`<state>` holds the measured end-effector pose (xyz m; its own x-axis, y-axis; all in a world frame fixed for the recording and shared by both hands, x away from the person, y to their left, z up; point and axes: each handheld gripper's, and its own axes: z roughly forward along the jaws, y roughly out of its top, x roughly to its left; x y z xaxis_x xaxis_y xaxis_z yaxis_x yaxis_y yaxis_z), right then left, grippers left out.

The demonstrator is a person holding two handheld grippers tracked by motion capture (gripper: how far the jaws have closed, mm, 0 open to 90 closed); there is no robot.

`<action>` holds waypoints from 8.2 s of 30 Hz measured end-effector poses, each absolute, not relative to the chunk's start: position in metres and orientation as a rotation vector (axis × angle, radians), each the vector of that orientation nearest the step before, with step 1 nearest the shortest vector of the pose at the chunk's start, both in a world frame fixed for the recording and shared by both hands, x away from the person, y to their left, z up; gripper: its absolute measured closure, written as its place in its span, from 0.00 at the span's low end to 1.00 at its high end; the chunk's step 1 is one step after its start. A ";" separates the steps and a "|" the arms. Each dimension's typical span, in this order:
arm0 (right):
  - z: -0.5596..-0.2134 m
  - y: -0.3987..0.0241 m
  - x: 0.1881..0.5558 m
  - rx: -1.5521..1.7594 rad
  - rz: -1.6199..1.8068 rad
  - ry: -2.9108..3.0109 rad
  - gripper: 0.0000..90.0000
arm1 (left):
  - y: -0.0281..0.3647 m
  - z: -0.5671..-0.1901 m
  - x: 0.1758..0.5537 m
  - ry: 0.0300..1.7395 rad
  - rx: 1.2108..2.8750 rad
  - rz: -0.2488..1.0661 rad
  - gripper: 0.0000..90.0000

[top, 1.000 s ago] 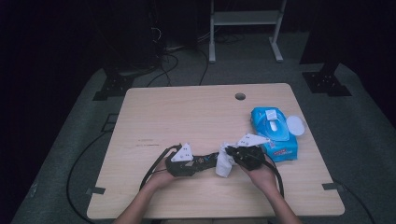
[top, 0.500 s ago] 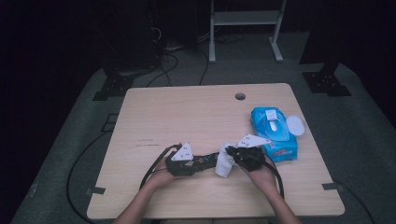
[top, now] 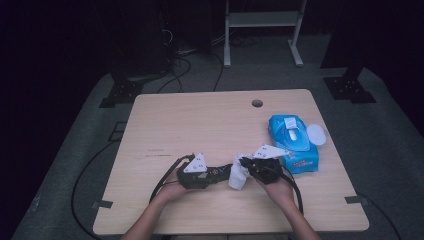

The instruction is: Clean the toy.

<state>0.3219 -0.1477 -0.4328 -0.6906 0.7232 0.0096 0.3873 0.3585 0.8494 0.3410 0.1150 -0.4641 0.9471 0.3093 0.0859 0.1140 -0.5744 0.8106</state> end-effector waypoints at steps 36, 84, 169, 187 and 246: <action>-0.428 -0.118 0.317 0.851 1.253 2.322 0.97 | 0.114 -0.464 0.339 0.303 2.182 0.282 0.73; -0.430 -0.130 0.314 0.877 1.264 2.317 0.97 | 0.115 -0.466 0.339 0.304 2.170 0.280 0.73; -0.431 -0.148 0.319 1.090 1.538 2.330 0.98 | 0.118 -0.414 0.325 0.238 1.812 0.324 0.78; -0.435 -0.145 0.322 1.089 1.525 2.356 0.98 | 0.112 -0.425 0.329 0.296 1.835 0.324 0.71; -0.363 -0.122 0.322 0.725 1.442 2.502 0.98 | 0.102 -0.429 0.321 0.293 1.894 0.363 0.73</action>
